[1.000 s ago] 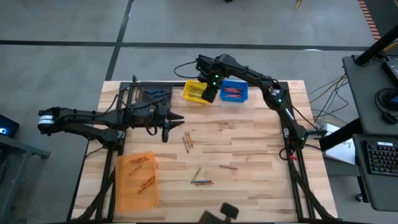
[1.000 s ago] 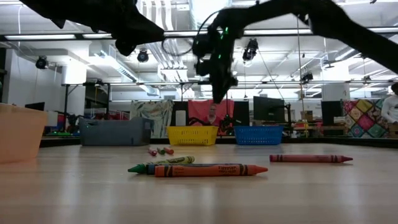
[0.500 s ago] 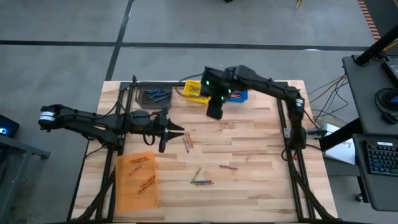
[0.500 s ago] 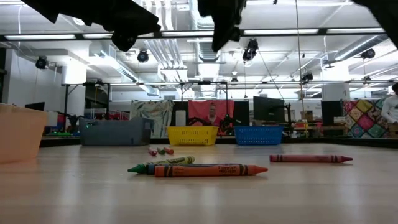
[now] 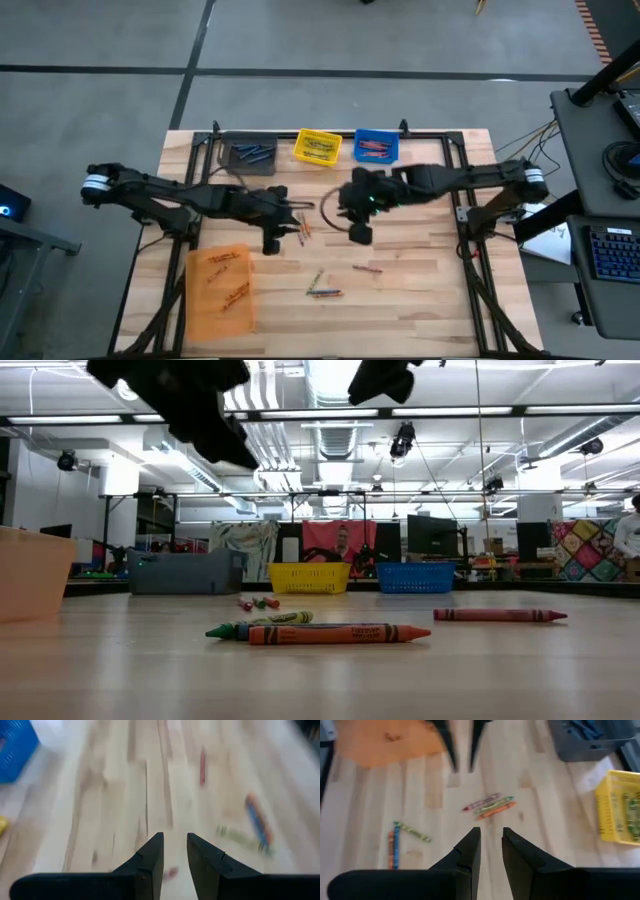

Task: Sort crayons
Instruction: Put the red crayon into the blue bin

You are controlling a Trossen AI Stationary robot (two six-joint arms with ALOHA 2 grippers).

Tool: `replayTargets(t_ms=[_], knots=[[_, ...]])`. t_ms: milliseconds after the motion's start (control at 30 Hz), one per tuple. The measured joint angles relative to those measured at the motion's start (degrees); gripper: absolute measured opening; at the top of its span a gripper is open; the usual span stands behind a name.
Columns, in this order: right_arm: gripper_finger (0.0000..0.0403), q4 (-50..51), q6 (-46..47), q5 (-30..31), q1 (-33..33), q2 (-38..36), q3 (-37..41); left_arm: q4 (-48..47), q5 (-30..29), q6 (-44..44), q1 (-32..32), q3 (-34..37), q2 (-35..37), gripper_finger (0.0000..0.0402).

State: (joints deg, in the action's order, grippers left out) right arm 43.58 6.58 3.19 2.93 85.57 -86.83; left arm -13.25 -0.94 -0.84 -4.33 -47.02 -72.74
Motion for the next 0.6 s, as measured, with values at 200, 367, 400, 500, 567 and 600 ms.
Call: replayTargets(t_ms=[200, 367, 400, 500, 567, 600], knots=[[0.0068, -5.3, 4.3, 1.6, 4.0, -5.6, 10.8, -15.2, 0.0, 11.2, 0.0, -6.3, -7.5, 0.0067], [0.0068, -7.8, 9.5, 5.1, 6.3, -10.5, 18.9, -18.9, 0.0, 17.9, 0.0, -9.3, -13.4, 0.0068], [0.0068, -8.8, 10.6, 6.0, 6.7, -11.6, 20.5, -19.2, -0.3, 18.8, 0.0, -9.7, -14.6, 0.0069], [0.0068, -12.3, 13.2, 7.6, 7.8, -14.6, 25.2, -20.4, -1.4, 22.0, 0.0, -11.1, -17.5, 0.0074], [0.0068, -15.7, 14.3, 7.9, 8.4, -16.5, 28.3, -21.3, -1.6, 23.0, 0.1, -11.6, -19.0, 0.0079], [0.0068, -17.7, 14.7, 8.0, 8.7, -17.4, 29.8, -21.5, -1.6, 23.5, 0.1, -11.7, -19.6, 0.0082]])
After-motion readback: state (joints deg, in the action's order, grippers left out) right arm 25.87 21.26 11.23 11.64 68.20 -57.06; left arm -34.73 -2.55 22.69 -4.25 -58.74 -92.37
